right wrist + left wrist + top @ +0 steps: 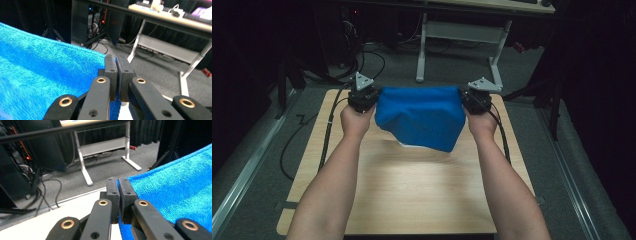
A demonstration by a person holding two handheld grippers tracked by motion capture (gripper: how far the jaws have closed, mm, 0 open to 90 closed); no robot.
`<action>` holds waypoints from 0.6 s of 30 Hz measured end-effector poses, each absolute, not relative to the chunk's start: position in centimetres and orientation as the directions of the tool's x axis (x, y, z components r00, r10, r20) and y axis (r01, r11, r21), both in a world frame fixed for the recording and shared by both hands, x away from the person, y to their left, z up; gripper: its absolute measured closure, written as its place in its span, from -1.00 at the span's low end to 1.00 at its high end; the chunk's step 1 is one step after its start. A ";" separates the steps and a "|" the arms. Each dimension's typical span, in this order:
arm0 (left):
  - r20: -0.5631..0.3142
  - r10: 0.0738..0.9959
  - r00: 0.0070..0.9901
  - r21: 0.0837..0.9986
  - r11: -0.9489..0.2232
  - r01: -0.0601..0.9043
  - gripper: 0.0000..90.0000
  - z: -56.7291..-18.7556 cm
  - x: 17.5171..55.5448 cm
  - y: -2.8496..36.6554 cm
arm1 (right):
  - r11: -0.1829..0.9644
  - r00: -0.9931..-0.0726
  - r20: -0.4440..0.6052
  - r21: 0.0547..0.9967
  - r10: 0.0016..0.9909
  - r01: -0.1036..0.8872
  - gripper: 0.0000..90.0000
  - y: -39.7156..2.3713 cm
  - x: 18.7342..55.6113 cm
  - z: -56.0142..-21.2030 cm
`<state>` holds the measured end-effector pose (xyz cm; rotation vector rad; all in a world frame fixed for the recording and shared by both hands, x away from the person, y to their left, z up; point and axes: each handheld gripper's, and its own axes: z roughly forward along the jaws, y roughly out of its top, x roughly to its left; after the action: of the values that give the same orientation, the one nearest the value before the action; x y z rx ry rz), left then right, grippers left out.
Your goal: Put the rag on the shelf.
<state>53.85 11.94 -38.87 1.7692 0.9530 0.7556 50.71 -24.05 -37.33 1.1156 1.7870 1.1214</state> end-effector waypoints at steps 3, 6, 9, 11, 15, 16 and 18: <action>0.078 0.851 0.520 0.917 -0.265 0.297 0.96 -40.1 53.7 11.7 | 0.228 -0.356 -0.112 0.926 0.928 0.302 0.97 -24.3 50.7 -38.5; 0.063 0.845 0.531 0.910 -0.267 0.317 0.96 -41.3 53.5 11.7 | 0.229 -0.362 -0.108 0.923 0.926 0.309 0.97 -24.3 50.6 -39.1; 0.047 0.844 0.534 0.900 -0.268 0.344 0.96 -42.8 53.1 11.8 | 0.234 -0.368 -0.105 0.916 0.924 0.327 0.97 -24.3 50.4 -40.3; 0.035 0.843 0.537 0.894 -0.266 0.359 0.96 -43.8 52.8 11.9 | 0.229 -0.374 -0.092 0.912 0.923 0.341 0.97 -24.3 50.2 -41.3; 0.010 0.838 0.546 0.881 -0.266 0.391 0.96 -45.7 52.2 12.0 | 0.226 -0.381 -0.075 0.902 0.922 0.367 0.97 -24.3 49.8 -42.8; 0.006 0.836 0.549 0.881 -0.264 0.392 0.96 -46.2 51.9 12.0 | 0.227 -0.383 -0.074 0.899 0.921 0.374 0.97 -24.3 49.8 -43.2; -0.008 0.833 0.553 0.874 -0.262 0.408 0.95 -47.1 51.6 11.9 | 0.216 -0.383 -0.052 0.891 0.922 0.400 0.97 -24.4 49.5 -44.3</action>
<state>51.62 11.94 -47.15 1.8762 1.0126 0.5854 49.51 -24.39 -44.34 1.2200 1.8923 1.1170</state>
